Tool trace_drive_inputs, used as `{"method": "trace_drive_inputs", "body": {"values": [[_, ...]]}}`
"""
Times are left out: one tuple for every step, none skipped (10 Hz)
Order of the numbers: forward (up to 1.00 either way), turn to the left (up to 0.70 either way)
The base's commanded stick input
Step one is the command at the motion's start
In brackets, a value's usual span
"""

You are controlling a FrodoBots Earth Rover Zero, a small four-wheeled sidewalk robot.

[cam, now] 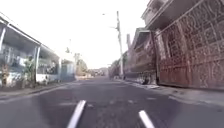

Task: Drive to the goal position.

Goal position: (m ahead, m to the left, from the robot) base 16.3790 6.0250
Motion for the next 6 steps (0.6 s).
{"method": "trace_drive_inputs", "body": {"values": [[0.85,-0.34],[0.85,0.00],[0.85,0.00],[0.85,0.00],[0.85,0.00],[0.85,0.00]]}}
